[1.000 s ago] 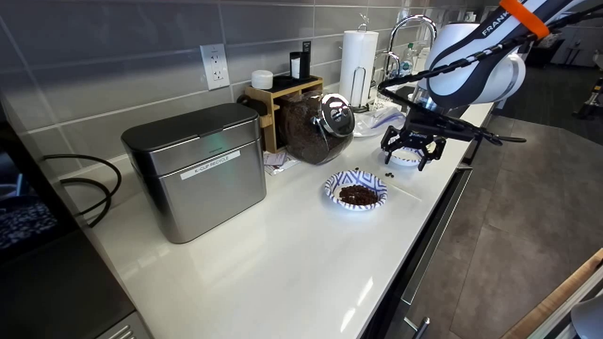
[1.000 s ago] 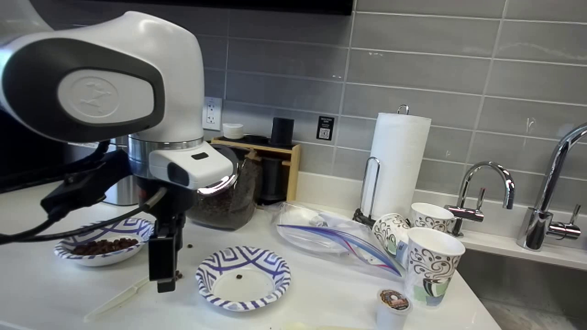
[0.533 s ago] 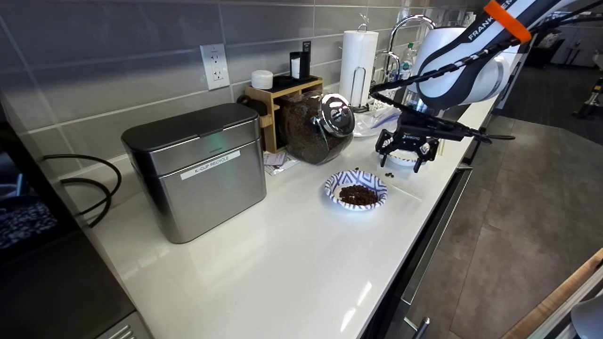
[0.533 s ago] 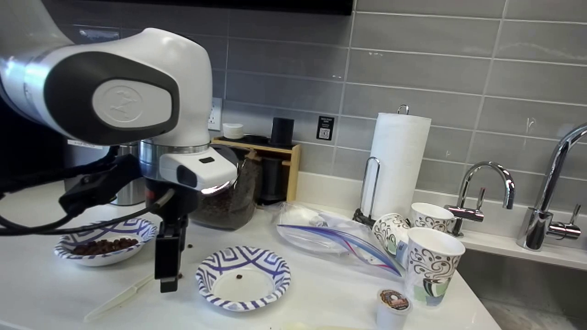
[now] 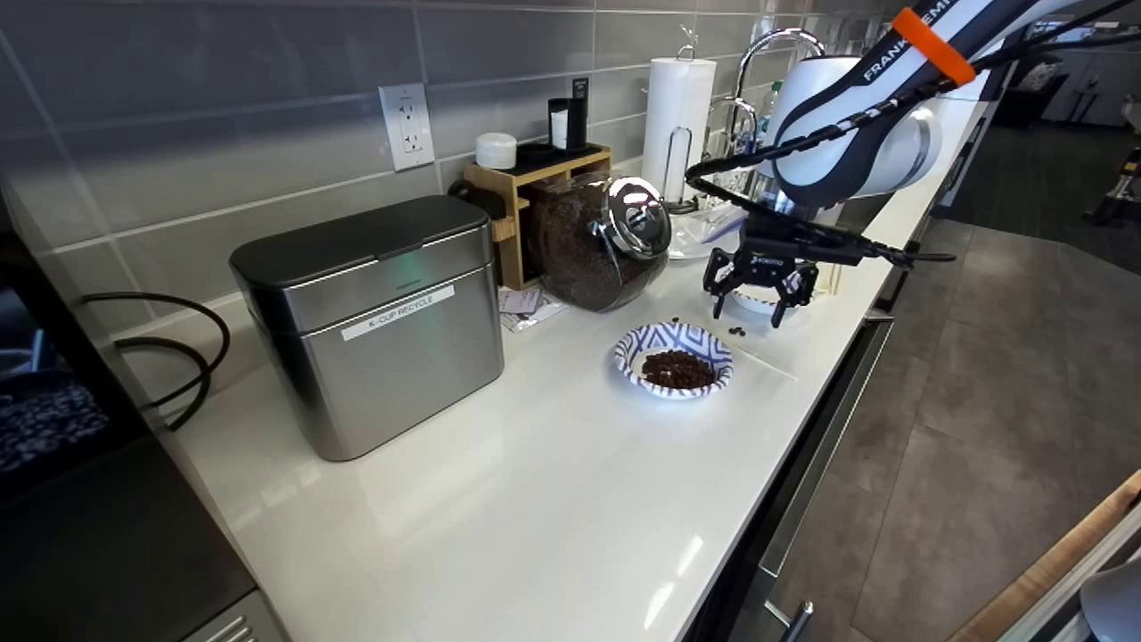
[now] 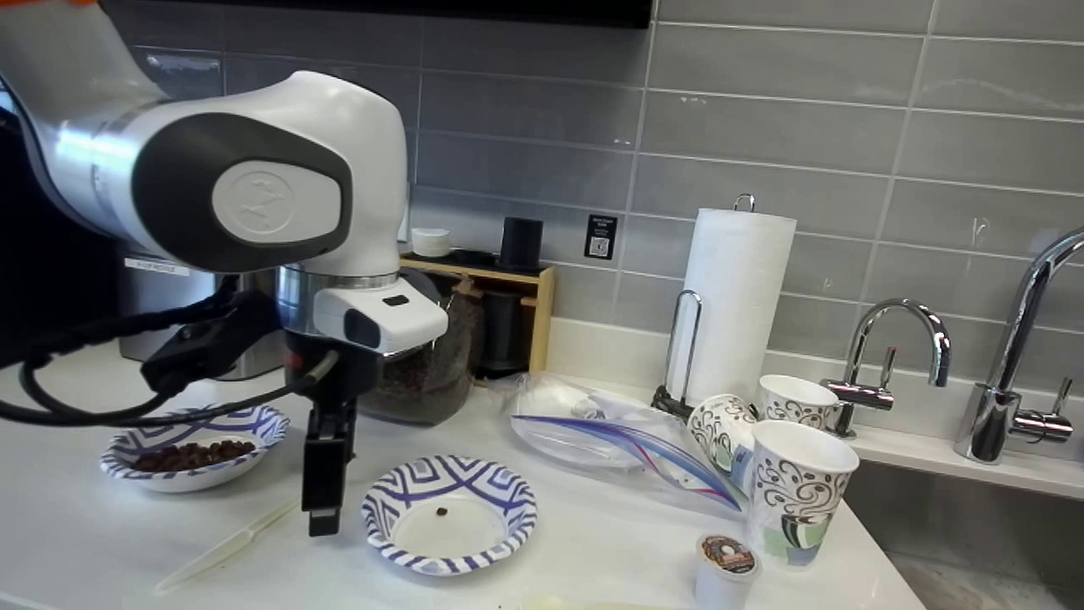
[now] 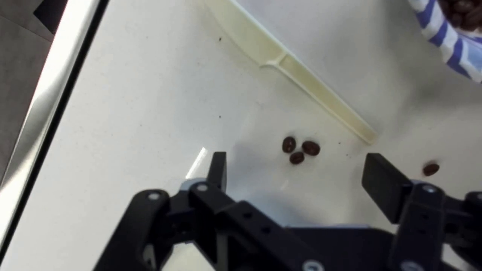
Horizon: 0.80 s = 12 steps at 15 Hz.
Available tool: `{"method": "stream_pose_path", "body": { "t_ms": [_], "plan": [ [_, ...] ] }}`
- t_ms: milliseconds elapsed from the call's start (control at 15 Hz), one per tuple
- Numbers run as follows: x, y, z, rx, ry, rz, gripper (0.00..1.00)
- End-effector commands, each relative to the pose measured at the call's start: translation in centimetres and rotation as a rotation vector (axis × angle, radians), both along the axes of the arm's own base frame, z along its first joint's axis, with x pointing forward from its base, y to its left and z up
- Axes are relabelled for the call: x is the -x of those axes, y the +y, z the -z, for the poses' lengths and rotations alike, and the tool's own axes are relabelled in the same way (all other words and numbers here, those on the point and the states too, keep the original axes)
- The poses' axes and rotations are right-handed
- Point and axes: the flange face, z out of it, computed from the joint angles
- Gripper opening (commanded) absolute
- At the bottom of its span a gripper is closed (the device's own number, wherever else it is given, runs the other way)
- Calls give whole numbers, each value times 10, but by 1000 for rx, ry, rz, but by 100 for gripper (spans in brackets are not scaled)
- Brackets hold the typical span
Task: Pour the contents on the bowl to the left into the bowl to the right
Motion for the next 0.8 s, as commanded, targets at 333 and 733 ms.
{"method": "stream_pose_path", "body": {
  "t_ms": [333, 733],
  "plan": [
    [-10, 10, 11, 9, 43, 13, 78],
    [-12, 13, 12, 14, 52, 15, 58]
  ]
}}
